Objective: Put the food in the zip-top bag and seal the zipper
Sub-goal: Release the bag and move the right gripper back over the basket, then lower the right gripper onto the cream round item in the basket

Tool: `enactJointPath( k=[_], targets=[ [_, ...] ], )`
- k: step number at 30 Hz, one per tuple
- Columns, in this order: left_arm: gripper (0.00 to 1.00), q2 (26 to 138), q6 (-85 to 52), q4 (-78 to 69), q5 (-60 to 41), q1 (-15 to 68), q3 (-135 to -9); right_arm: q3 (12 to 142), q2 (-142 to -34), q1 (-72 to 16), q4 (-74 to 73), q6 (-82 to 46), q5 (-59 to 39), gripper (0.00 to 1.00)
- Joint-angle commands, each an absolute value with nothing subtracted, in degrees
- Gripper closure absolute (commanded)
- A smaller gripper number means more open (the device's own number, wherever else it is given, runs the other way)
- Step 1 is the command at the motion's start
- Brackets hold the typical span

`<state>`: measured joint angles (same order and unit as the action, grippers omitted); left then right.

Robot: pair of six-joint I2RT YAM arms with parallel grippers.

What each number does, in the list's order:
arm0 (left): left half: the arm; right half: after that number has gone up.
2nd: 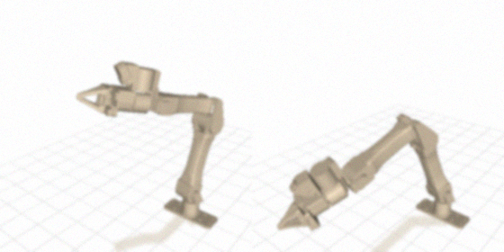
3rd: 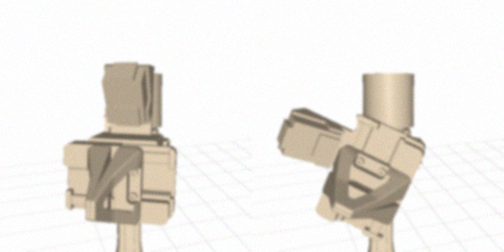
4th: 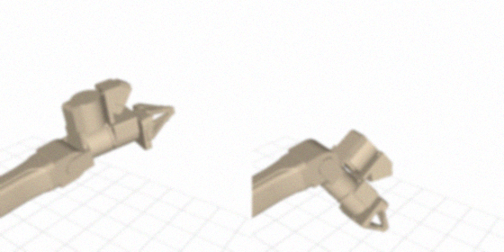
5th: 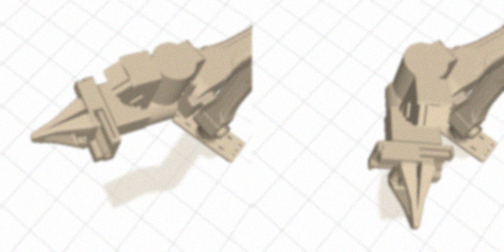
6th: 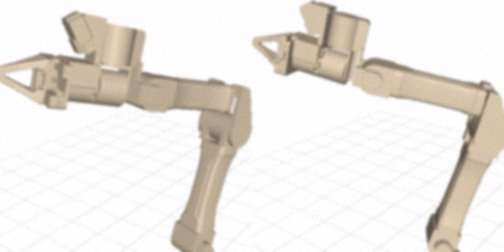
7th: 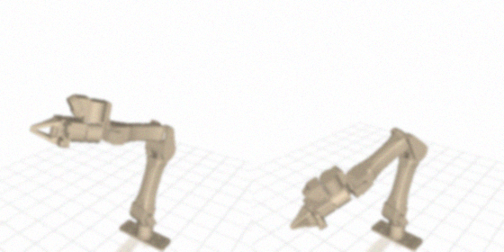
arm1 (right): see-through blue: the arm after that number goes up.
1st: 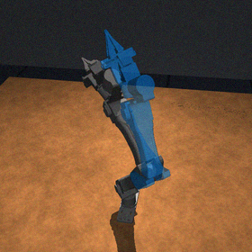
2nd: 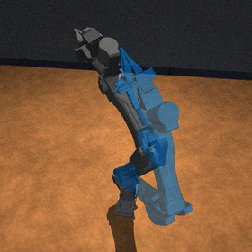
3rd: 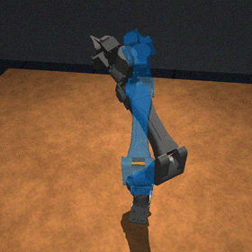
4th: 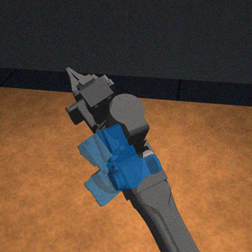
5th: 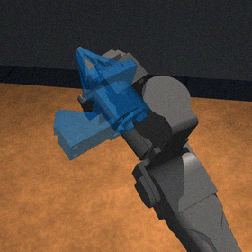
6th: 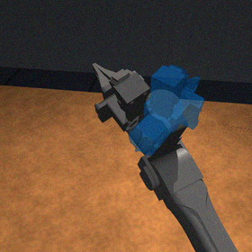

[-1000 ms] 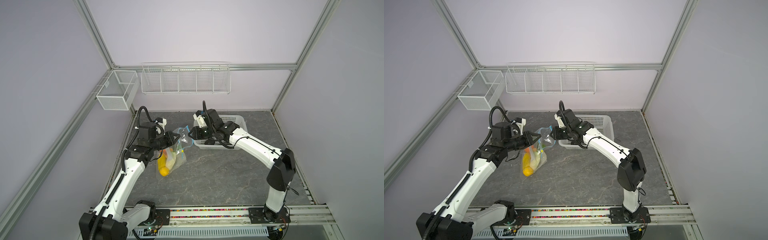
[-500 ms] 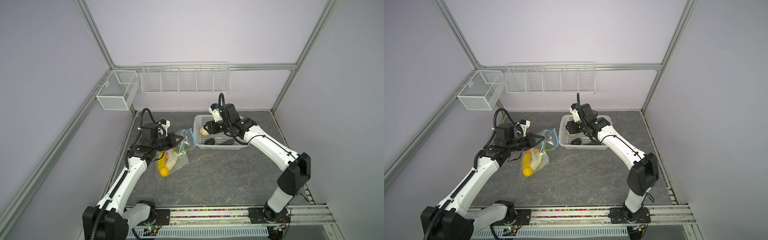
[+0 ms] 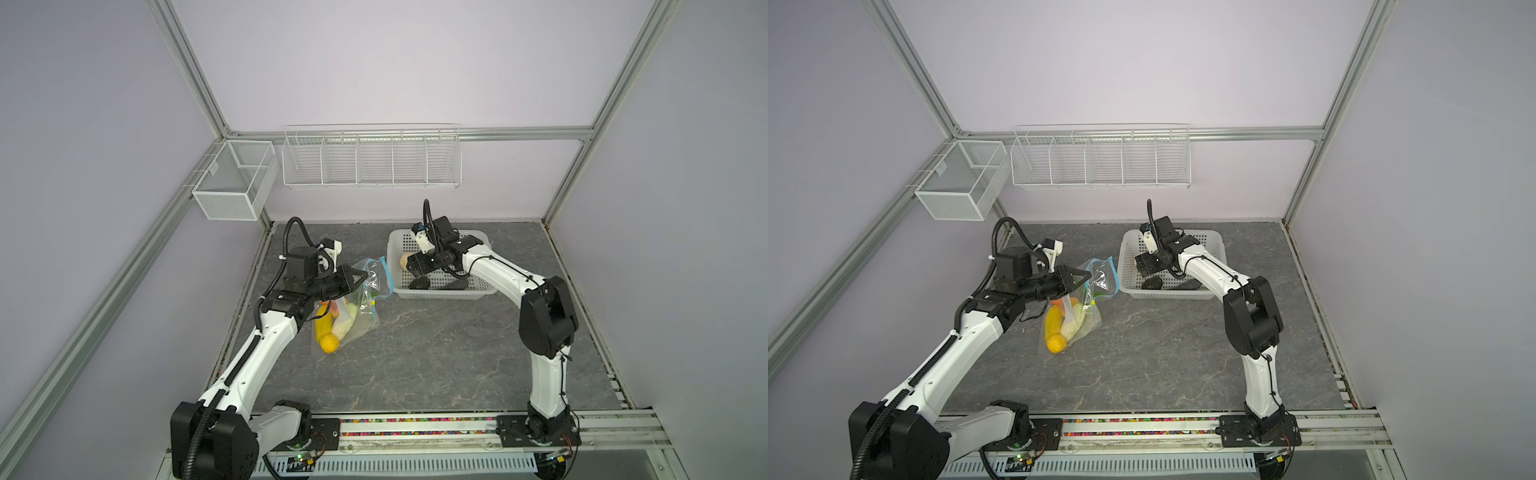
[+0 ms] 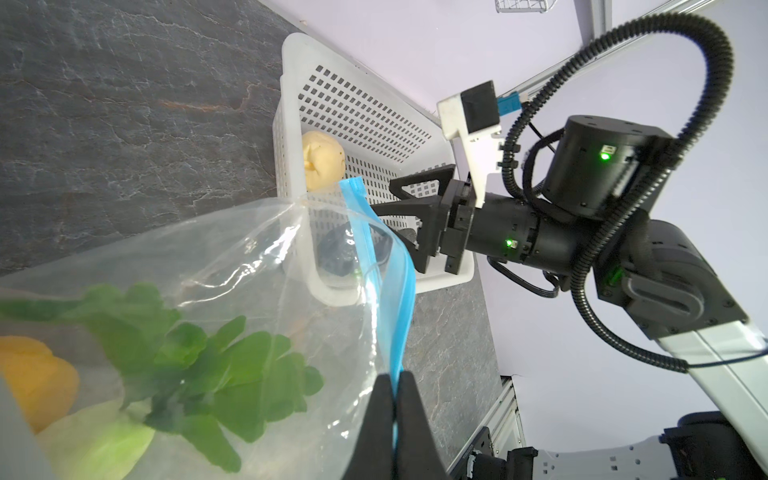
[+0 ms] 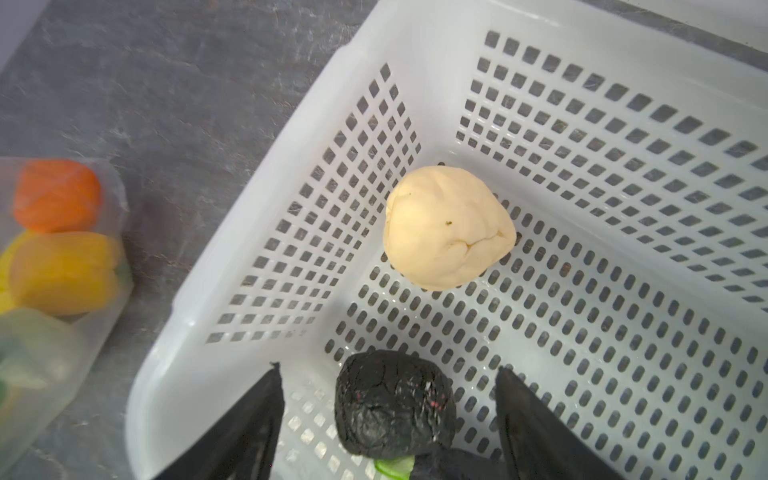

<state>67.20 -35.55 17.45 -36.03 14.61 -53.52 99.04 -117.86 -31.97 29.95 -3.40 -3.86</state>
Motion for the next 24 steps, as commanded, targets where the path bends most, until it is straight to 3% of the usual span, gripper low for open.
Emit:
enactJointPath(
  k=[1,12,24],
  targets=[
    [1.00,67.30,-35.28,16.06,-36.12,14.33,-52.79,101.74,-120.25,-31.58,28.15,-0.45,-3.63,0.12],
    [1.00,68.50,-34.52,16.21,-36.12,14.33,-53.02,113.21,-132.64,-30.48,30.62,0.48,-3.38,0.00],
    [1.00,68.52,-34.92,15.47,-36.21,14.33,-52.39,119.88,-139.78,-30.15,32.65,0.97,-1.67,0.03]
  ],
)
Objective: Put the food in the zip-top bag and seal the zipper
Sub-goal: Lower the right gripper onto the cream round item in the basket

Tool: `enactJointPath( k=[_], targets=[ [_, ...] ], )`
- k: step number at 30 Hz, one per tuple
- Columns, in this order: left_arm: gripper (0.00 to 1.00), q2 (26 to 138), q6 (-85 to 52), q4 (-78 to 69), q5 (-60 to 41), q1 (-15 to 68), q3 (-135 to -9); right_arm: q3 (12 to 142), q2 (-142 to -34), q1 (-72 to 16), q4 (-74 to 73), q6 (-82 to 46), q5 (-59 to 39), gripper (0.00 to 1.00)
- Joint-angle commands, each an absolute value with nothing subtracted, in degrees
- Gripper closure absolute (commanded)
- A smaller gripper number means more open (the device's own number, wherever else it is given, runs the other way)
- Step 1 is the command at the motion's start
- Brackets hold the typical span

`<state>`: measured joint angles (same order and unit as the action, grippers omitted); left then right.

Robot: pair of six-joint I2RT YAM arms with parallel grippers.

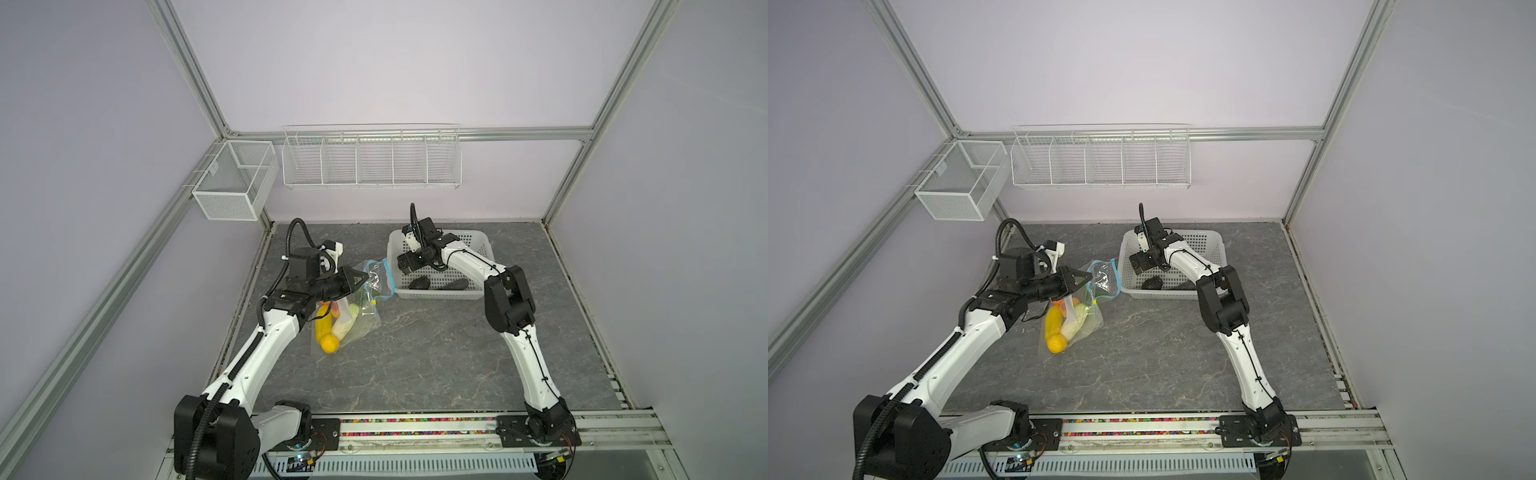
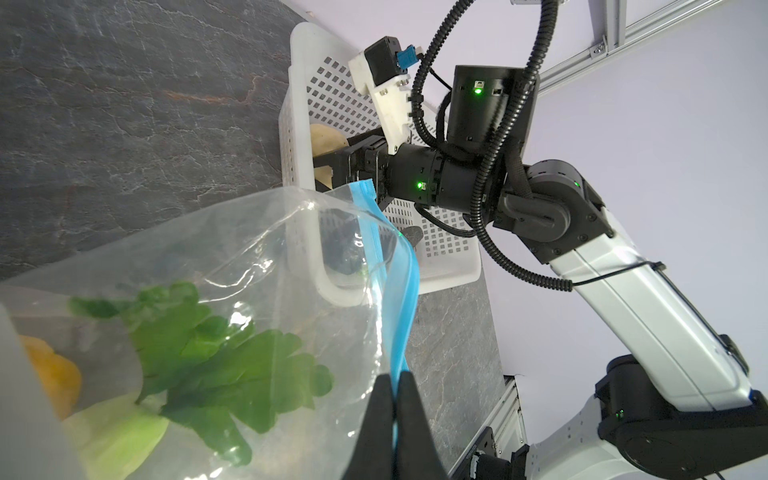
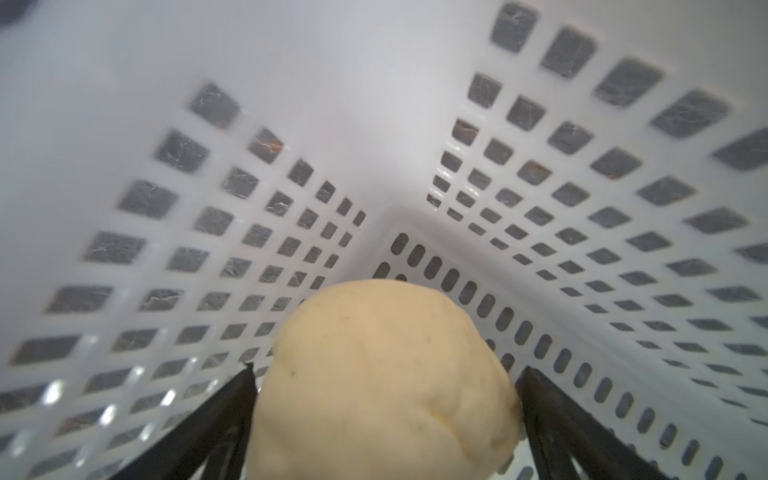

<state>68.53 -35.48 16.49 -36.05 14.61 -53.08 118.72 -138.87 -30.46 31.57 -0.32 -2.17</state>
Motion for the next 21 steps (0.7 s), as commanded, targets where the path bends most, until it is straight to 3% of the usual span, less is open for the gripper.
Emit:
enactJointPath(
  k=[1,21],
  targets=[
    [1.00,68.54,-34.90,15.39,-36.19,14.37,-52.34,119.92,-139.92,-30.15,32.58,0.88,-1.67,0.03],
    [1.00,68.46,-35.29,14.60,-35.86,14.33,-51.59,119.75,-138.92,-29.85,31.12,0.00,0.00,0.23]
  ],
)
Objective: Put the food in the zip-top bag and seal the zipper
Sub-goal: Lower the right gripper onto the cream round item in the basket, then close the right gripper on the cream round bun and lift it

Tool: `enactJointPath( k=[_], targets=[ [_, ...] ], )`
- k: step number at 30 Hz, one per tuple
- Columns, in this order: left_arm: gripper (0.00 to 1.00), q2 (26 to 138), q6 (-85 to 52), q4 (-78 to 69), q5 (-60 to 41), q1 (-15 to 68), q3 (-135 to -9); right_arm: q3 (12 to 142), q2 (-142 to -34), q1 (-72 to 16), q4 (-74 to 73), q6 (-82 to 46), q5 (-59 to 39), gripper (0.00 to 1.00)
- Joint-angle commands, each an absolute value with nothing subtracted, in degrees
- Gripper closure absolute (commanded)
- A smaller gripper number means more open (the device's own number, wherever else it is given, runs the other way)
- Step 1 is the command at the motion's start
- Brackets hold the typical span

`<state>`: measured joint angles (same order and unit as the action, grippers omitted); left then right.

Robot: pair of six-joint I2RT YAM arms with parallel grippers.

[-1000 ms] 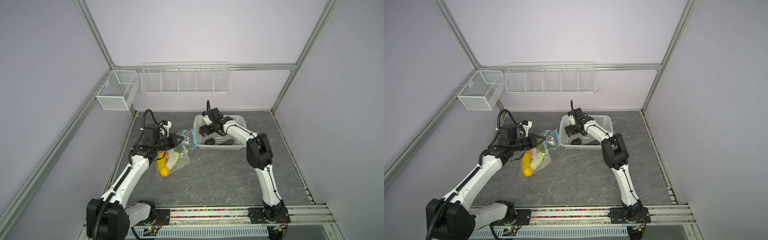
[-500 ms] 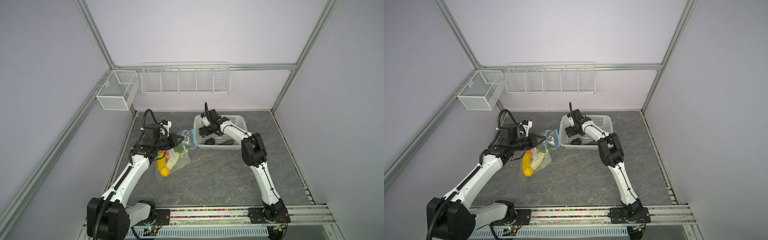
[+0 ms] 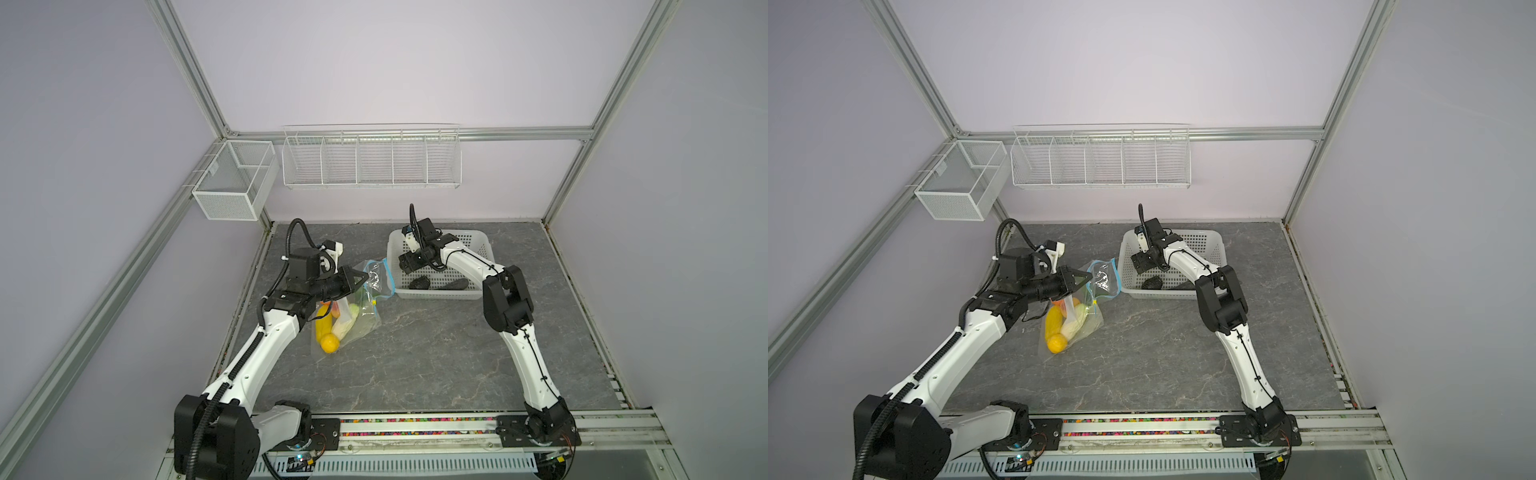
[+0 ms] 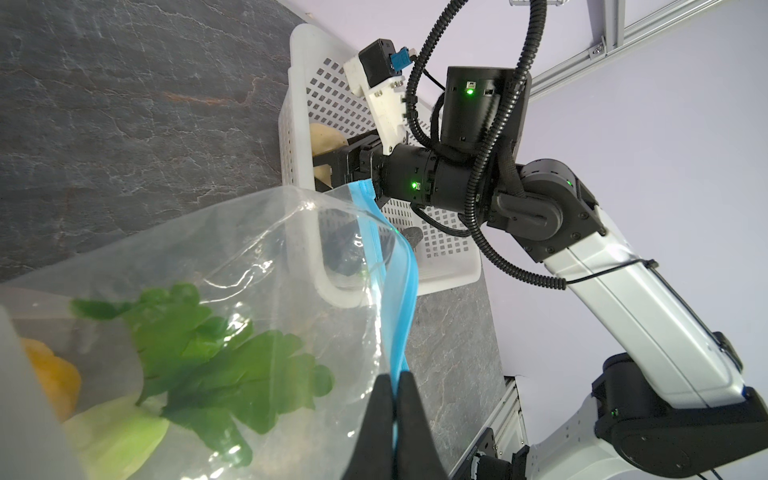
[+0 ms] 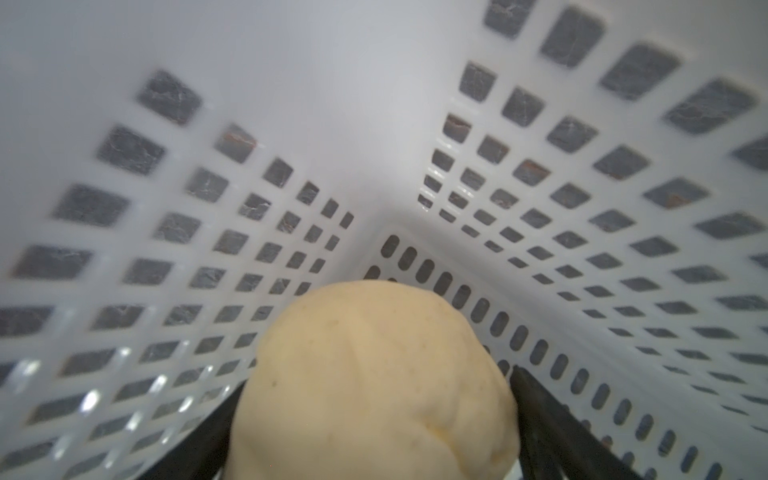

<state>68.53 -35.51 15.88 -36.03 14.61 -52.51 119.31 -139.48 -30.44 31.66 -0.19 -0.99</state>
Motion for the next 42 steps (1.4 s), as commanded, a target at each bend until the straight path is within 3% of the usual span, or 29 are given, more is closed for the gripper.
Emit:
enactJointPath(
  k=[1,42],
  targets=[
    [1.00,68.50,-35.29,14.42,-35.85,14.33,-51.44,119.52,-138.58,-29.82,31.14,-0.04,0.00,0.23],
    [1.00,70.67,-36.90,12.20,-37.05,14.34,-50.27,101.32,-124.10,-28.79,21.45,-3.76,0.00,0.36]
  ],
)
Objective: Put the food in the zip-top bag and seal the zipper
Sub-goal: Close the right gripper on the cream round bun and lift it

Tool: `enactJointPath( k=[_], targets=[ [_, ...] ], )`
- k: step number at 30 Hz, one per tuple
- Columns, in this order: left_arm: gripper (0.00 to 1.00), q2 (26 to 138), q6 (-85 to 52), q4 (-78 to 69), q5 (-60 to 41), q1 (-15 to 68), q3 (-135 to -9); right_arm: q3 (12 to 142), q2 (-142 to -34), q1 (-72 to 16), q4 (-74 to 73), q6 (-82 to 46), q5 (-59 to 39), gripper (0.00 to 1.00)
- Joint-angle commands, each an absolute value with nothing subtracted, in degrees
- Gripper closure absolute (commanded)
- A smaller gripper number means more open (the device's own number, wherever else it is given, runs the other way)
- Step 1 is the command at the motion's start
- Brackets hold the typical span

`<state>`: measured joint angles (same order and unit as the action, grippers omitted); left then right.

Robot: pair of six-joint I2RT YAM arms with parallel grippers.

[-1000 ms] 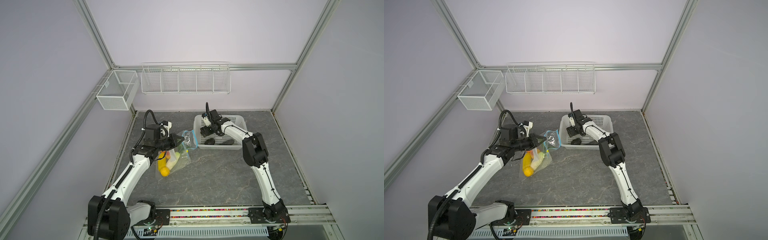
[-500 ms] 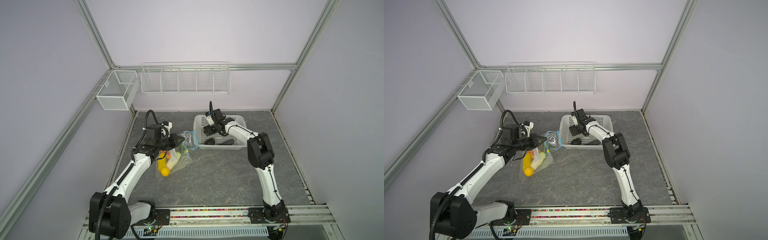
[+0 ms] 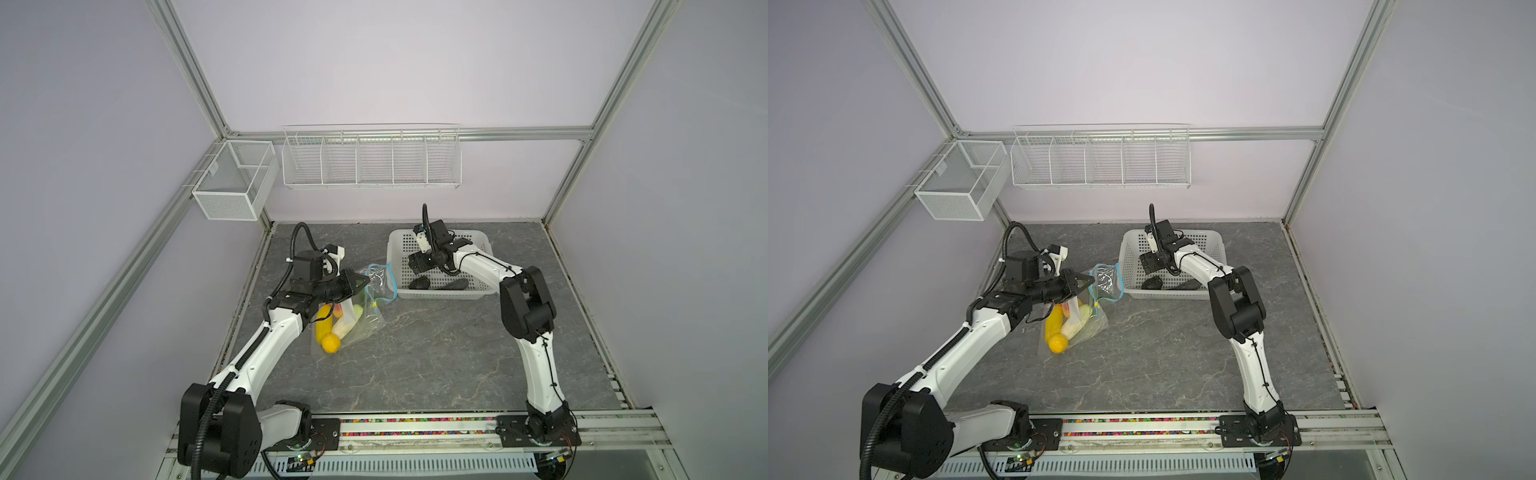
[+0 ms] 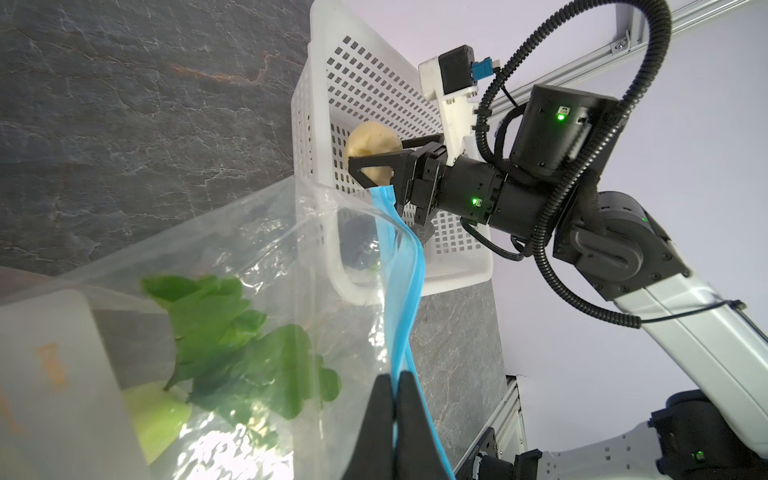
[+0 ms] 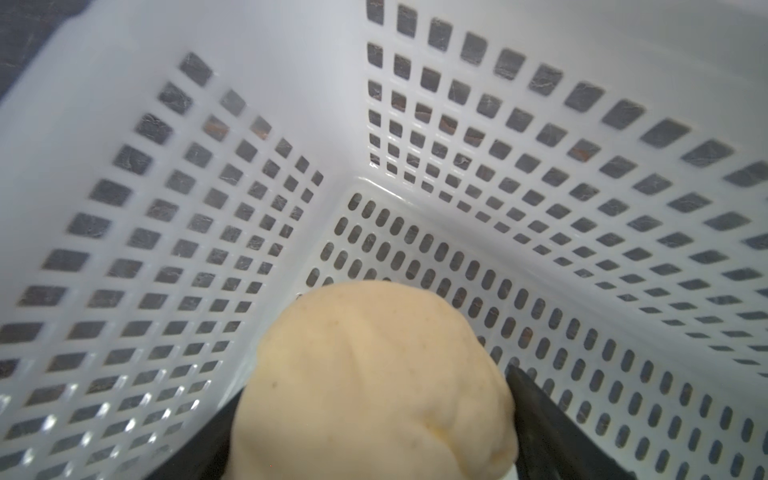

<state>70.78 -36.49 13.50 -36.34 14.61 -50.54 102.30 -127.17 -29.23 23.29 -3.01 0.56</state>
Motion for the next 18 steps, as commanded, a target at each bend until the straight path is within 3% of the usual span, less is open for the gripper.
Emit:
enactJointPath(
  k=[1,18],
  targets=[
    [1.00,70.82,-36.96,12.02,-37.01,14.33,-50.23,101.55,-124.05,-28.76,21.60,-3.80,-0.08,0.36],
    [1.00,70.89,-38.08,11.24,-36.92,14.33,-50.30,101.34,-117.39,-27.53,24.34,-3.77,-0.92,0.38]
  ],
)
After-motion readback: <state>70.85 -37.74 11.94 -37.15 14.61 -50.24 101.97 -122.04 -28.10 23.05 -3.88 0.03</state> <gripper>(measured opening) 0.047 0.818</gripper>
